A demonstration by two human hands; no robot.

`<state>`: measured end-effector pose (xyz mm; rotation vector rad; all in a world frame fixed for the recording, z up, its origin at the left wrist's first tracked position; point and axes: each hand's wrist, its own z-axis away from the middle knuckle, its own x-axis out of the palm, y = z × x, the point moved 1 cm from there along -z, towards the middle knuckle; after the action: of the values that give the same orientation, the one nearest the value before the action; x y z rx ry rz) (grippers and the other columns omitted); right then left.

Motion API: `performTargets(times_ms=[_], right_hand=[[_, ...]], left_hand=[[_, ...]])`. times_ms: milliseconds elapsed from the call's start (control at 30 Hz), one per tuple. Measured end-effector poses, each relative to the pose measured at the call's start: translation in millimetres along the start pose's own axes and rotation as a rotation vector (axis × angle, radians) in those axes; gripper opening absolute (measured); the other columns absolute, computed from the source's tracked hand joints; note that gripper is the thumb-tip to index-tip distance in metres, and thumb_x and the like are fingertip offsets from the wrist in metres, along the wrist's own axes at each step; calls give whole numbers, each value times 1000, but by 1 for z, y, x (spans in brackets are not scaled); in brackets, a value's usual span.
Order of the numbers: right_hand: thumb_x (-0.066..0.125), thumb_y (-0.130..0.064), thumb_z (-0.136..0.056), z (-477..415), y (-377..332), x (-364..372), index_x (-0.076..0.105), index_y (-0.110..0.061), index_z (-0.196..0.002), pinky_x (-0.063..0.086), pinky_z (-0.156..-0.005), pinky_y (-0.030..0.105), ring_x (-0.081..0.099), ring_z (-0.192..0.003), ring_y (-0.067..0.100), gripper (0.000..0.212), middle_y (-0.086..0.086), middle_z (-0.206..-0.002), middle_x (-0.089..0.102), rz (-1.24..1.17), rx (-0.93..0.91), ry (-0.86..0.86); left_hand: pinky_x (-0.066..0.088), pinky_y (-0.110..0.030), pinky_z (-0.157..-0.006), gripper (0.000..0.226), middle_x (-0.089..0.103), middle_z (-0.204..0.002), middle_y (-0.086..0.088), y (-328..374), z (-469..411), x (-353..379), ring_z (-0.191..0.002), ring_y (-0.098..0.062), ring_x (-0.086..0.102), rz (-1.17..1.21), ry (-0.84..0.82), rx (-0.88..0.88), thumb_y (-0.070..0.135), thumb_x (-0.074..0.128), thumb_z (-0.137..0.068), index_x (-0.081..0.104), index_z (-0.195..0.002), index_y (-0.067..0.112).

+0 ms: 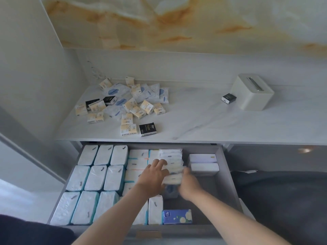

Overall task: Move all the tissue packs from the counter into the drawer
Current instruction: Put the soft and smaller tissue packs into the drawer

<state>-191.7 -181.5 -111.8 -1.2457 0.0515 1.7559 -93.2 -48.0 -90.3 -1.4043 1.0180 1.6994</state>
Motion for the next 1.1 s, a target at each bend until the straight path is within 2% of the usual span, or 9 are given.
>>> performTargets(times_ms=[100, 200, 267, 367, 500, 667, 833, 967, 1100], right_hand=[[55, -5, -89, -4, 0, 1, 26, -15, -129, 46, -71, 33, 56, -89, 23, 50, 7, -110, 57, -184, 121, 32], [53, -6, -90, -4, 2, 2, 21, -18, -140, 48, -74, 33, 58, -96, 24, 61, 11, -119, 58, -121, 53, -26], [51, -6, -91, -2, 4, 2, 22, -18, -142, 48, -77, 33, 57, -97, 24, 60, 11, -121, 58, -34, 6, -117], [50, -7, -91, -2, 4, -2, 19, -16, -144, 44, -77, 32, 54, -97, 25, 62, 13, -124, 55, 19, 7, -178], [58, -9, -88, -4, -2, -6, 32, -14, -138, 46, -90, 33, 52, -119, 32, 57, 14, -138, 40, -22, 26, -59], [62, -14, -87, 2, -3, -9, 30, -16, -142, 48, -93, 33, 55, -119, 29, 63, 11, -137, 50, -33, 20, -136], [52, -11, -91, 9, -19, -47, 41, -16, -139, 50, -93, 39, 56, -119, 30, 50, 9, -134, 54, 137, -53, 109], [45, -10, -94, 10, -50, -75, 56, -19, -130, 48, -89, 32, 56, -118, 23, 39, 2, -132, 59, 103, -198, 232], [45, -12, -94, 1, -85, -102, 63, -20, -123, 51, -90, 33, 59, -112, 21, 35, 0, -124, 64, 19, -313, 301]], left_hand=[[41, -34, -107, 58, 25, -148, 2, -1, -3, 6, -133, -21, 32, 53, 21, -17, 34, 65, -88, 39, -139, 25], [38, -35, -110, 82, 22, -153, 2, -2, -4, 12, -137, -21, 28, 48, 17, -36, 31, 63, -87, 14, -152, 22], [35, -37, -112, 85, 20, -155, 0, -1, -5, 15, -139, -23, 25, 11, -7, -42, 33, 60, -88, 9, -155, 21], [33, -38, -111, 80, 20, -155, -3, 1, -7, 16, -138, -25, 25, -55, -27, -46, 37, 57, -89, 15, -154, 20], [27, -40, -115, 77, 24, -152, -4, 5, -10, 11, -138, -26, 25, -86, -9, -8, 42, 56, -88, 21, -152, 19], [32, -40, -113, 77, 25, -152, -2, 7, -9, 6, -138, -25, 25, -23, -82, -32, 36, 61, -88, 22, -152, 22], [35, -39, -109, 71, 32, -151, -2, 4, -16, -24, -137, -24, 32, 102, -89, -82, 35, 60, -91, 24, -152, 25], [47, -30, -87, 44, 55, -129, 7, -8, -26, -70, -112, -14, 55, 254, 14, -105, 33, 58, -93, 49, -136, 30], [46, -26, -78, 36, 61, -117, 9, -36, -45, -123, -94, -10, 56, 262, 118, -152, 28, 59, -91, 55, -127, 28]])
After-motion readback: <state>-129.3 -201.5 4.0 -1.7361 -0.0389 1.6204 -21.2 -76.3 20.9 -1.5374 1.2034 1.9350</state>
